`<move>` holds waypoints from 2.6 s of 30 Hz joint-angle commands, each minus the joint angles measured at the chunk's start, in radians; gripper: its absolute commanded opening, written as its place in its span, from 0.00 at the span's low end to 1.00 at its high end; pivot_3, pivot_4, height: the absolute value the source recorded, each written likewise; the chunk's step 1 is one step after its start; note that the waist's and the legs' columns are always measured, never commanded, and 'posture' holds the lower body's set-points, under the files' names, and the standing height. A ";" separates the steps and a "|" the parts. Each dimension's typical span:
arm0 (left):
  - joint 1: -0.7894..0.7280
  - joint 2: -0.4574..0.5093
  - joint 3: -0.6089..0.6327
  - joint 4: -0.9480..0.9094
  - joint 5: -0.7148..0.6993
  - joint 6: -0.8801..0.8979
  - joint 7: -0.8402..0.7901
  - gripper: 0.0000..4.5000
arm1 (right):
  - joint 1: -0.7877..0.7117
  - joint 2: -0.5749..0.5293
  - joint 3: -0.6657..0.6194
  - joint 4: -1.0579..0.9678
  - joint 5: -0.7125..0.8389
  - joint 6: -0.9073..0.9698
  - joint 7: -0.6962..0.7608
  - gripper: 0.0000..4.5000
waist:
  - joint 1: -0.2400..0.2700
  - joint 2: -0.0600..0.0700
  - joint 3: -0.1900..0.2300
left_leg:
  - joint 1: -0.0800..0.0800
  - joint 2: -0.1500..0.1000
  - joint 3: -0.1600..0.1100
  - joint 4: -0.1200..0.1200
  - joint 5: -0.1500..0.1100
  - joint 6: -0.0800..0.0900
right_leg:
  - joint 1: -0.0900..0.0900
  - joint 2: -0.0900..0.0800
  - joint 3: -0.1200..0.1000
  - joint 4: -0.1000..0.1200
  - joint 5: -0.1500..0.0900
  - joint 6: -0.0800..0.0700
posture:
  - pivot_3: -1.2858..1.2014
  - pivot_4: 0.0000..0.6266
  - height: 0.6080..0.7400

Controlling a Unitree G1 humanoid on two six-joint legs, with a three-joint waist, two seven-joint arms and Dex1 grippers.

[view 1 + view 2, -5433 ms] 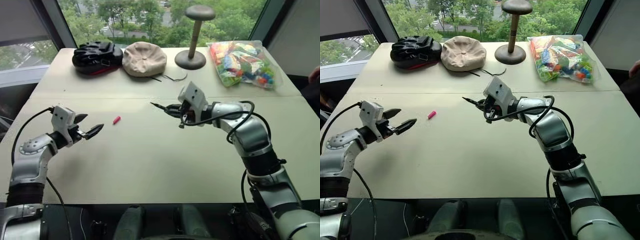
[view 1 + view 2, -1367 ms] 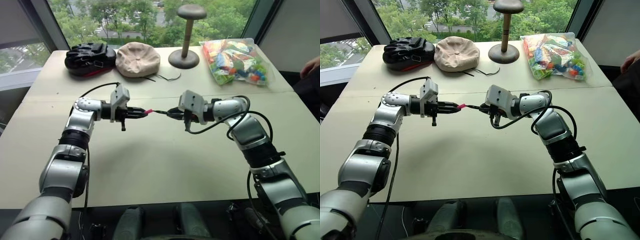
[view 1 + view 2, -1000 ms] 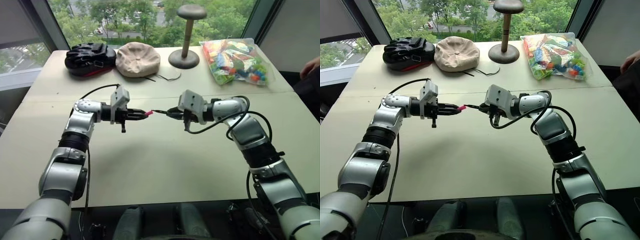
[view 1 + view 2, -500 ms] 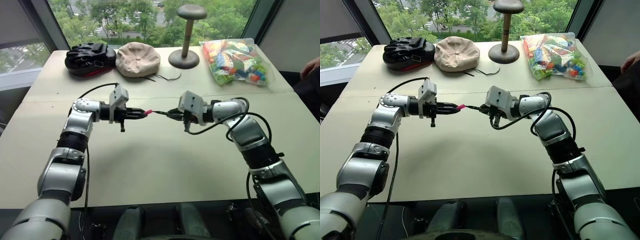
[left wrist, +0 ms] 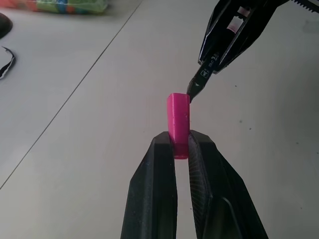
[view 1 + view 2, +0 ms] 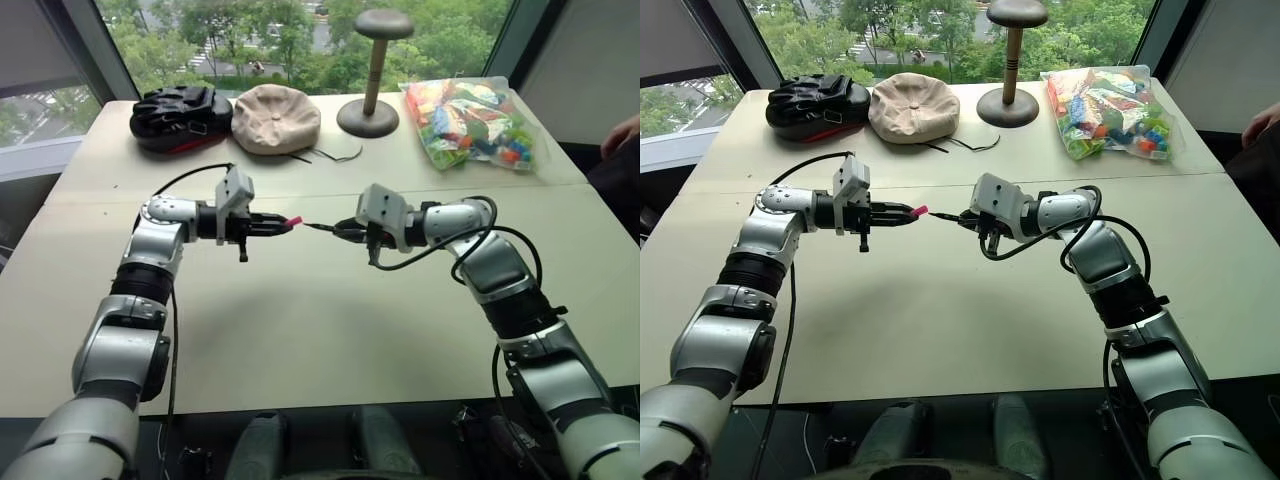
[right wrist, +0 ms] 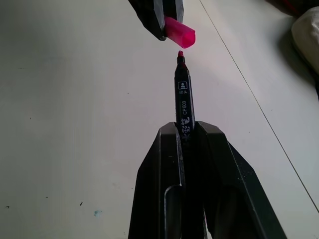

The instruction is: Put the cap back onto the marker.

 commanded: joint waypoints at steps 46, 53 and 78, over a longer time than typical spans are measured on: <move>-0.111 -0.034 -0.036 0.095 0.065 -0.121 -0.040 0.01 | -0.004 0.019 0.036 -0.058 -0.023 -0.046 0.029 0.00 | 0.001 0.000 0.000 | 0.000 0.000 0.000 0.000 0.000 0.000 | 0.000 0.000 0.000 0.000 0.000 0.000 | 0.52 0.24 1.00; -0.150 -0.014 -0.098 0.127 0.152 -0.235 -0.083 0.01 | -0.044 0.007 0.078 0.018 -0.111 -0.151 0.031 0.00 | -0.001 0.000 0.000 | 0.000 0.000 0.000 0.000 0.000 0.000 | 0.000 0.003 0.000 0.000 0.000 0.000 | 0.52 0.24 1.00; -0.280 -0.183 -0.181 0.232 0.299 -0.483 -0.060 0.01 | -0.139 0.211 0.126 0.141 -0.168 -0.208 0.035 0.00 | -0.001 0.000 0.000 | 0.000 0.001 -0.001 0.001 0.000 0.000 | -0.001 0.008 0.002 0.002 0.000 0.000 | 0.52 0.24 1.00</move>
